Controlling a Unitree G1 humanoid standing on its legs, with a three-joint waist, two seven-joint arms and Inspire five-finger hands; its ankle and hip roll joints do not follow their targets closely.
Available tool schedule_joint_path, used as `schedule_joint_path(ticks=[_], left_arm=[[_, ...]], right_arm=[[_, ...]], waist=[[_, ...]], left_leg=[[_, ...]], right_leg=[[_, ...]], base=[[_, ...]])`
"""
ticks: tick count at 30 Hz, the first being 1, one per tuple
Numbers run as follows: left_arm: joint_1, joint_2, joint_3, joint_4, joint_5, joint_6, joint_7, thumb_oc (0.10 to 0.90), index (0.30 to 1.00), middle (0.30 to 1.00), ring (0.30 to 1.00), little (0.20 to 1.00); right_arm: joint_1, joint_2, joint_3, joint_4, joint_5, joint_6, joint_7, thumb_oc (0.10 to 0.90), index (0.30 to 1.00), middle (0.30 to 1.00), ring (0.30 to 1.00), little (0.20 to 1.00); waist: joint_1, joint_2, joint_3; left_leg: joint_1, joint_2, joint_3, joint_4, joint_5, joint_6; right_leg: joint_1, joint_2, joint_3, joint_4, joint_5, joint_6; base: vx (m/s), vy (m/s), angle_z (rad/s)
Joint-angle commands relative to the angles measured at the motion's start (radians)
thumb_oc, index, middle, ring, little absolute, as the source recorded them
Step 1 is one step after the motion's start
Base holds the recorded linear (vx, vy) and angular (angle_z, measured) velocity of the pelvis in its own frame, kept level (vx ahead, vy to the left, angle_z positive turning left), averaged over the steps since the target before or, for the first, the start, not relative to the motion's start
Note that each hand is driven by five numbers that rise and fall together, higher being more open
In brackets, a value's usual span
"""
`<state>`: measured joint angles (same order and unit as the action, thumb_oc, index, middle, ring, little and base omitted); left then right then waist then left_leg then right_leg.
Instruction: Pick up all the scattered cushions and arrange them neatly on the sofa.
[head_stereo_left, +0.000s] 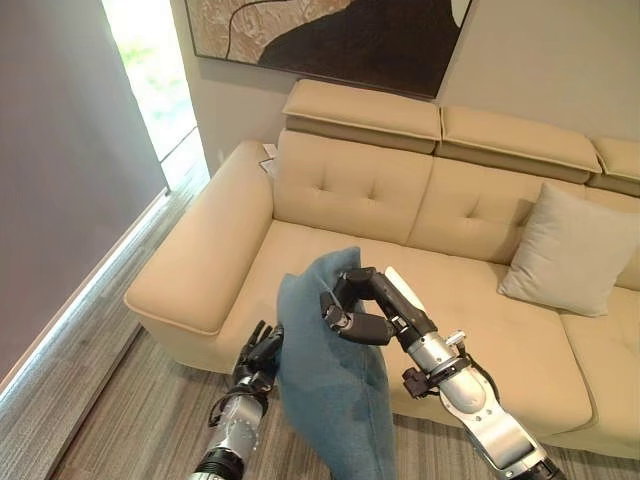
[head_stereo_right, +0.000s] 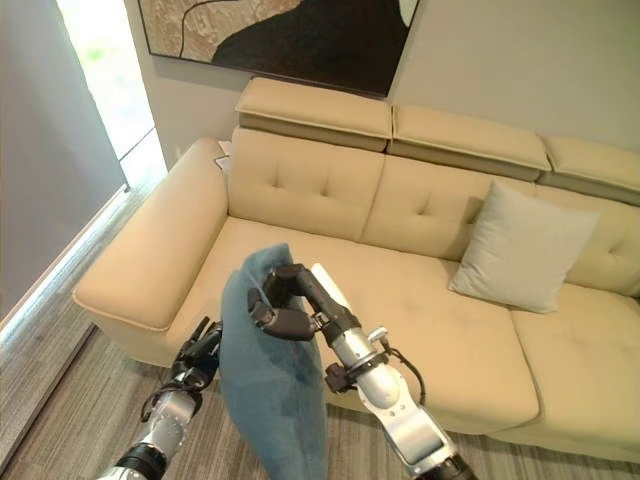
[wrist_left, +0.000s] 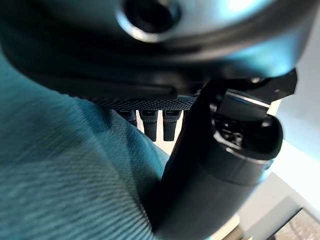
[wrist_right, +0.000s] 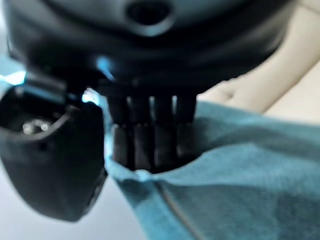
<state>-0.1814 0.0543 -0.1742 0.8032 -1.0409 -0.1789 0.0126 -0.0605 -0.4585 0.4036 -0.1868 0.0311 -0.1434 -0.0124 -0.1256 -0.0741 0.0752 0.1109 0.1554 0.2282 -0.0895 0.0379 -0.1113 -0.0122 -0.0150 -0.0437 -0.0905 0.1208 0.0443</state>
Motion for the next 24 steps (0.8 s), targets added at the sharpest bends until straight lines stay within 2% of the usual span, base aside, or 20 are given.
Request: schedule_joint_path(ticks=[1, 3, 4, 5, 6, 7, 14, 20, 24], left_arm=[[-0.210, -0.080, -0.174, -0.066, 0.035, -0.046, -0.116, 0.720, 0.780, 0.780, 0.780, 0.780], [-0.214, -0.083, -0.194, -0.072, 0.048, -0.044, -0.118, 0.707, 0.761, 0.761, 0.761, 0.761], [-0.218, -0.089, -0.229, -0.093, 0.072, -0.041, -0.124, 0.649, 0.674, 0.674, 0.674, 0.674], [-0.218, -0.090, -0.244, -0.105, 0.077, -0.038, -0.131, 0.571, 0.556, 0.556, 0.556, 0.556], [-0.216, -0.090, -0.259, -0.121, 0.082, -0.039, -0.137, 0.521, 0.481, 0.481, 0.481, 0.481], [-0.211, -0.090, -0.271, -0.143, 0.083, -0.040, -0.143, 0.400, 0.300, 0.300, 0.300, 0.300], [-0.199, -0.088, -0.300, -0.192, 0.067, -0.048, -0.137, 0.400, 0.300, 0.300, 0.300, 0.300], [-0.188, -0.080, -0.265, -0.217, 0.040, -0.060, -0.122, 0.400, 0.300, 0.300, 0.300, 0.300], [-0.162, -0.063, -0.230, -0.236, 0.039, -0.068, -0.121, 0.400, 0.300, 0.300, 0.300, 0.300]], right_arm=[[-0.211, 0.090, -0.040, -0.194, 0.090, -0.140, -0.067, 0.400, 0.300, 0.300, 0.300, 0.300], [-0.216, 0.092, -0.040, -0.197, 0.087, -0.140, -0.069, 0.400, 0.300, 0.300, 0.300, 0.300], [-0.227, 0.090, -0.037, -0.208, 0.080, -0.143, -0.071, 0.400, 0.300, 0.300, 0.300, 0.300], [-0.231, 0.089, -0.040, -0.212, 0.078, -0.142, -0.072, 0.400, 0.300, 0.300, 0.300, 0.300], [-0.231, 0.090, -0.042, -0.217, 0.083, -0.144, -0.070, 0.400, 0.300, 0.300, 0.300, 0.300], [-0.228, 0.092, -0.045, -0.223, 0.091, -0.146, -0.067, 0.400, 0.300, 0.300, 0.300, 0.300], [-0.195, 0.083, -0.063, -0.243, 0.091, -0.146, -0.065, 0.400, 0.300, 0.300, 0.300, 0.300], [-0.161, 0.064, -0.098, -0.245, 0.050, -0.138, -0.078, 0.400, 0.300, 0.300, 0.300, 0.300], [-0.114, 0.031, -0.165, -0.211, -0.003, -0.120, -0.096, 0.400, 0.300, 0.300, 0.300, 0.300]], waist=[[0.012, 0.000, -0.052], [0.012, -0.001, -0.048], [0.009, 0.000, -0.043], [0.009, 0.000, -0.041], [0.007, 0.000, -0.038], [0.006, 0.000, -0.037], [-0.002, 0.010, -0.033], [-0.011, 0.021, -0.032], [-0.014, 0.035, -0.035]], left_leg=[[0.046, -0.003, -0.031, 0.005, -0.140, 0.011], [0.044, -0.005, -0.033, 0.005, -0.140, 0.012], [0.042, -0.006, -0.034, 0.006, -0.139, 0.013], [0.042, -0.006, -0.034, 0.006, -0.139, 0.013], [0.041, -0.006, -0.034, 0.006, -0.139, 0.014], [0.041, -0.007, -0.033, 0.006, -0.139, 0.014], [0.041, -0.013, -0.024, 0.006, -0.138, 0.017], [0.037, -0.017, -0.021, 0.007, -0.136, 0.020], [0.037, -0.020, -0.021, 0.006, -0.134, 0.021]], right_leg=[[-0.034, -0.070, -0.012, 0.047, -0.103, 0.131], [-0.035, -0.071, -0.014, 0.048, -0.103, 0.132], [-0.037, -0.072, -0.015, 0.050, -0.103, 0.132], [-0.038, -0.072, -0.015, 0.050, -0.103, 0.132], [-0.039, -0.073, -0.013, 0.049, -0.101, 0.133], [-0.038, -0.075, -0.011, 0.048, -0.100, 0.133], [-0.045, -0.080, -0.004, 0.048, -0.094, 0.136], [-0.052, -0.086, -0.003, 0.051, -0.093, 0.138], [-0.050, -0.091, -0.007, 0.051, -0.096, 0.138]], base=[[-0.04, -0.012, 0.00], [0.00, 0.000, 0.00], [0.00, 0.000, 0.00], [0.00, 0.000, 0.00], [0.00, 0.000, 0.00], [-0.02, 0.000, -0.03], [-0.01, 0.001, -0.03], [-0.01, -0.006, -0.04], [0.00, -0.005, -0.01]])
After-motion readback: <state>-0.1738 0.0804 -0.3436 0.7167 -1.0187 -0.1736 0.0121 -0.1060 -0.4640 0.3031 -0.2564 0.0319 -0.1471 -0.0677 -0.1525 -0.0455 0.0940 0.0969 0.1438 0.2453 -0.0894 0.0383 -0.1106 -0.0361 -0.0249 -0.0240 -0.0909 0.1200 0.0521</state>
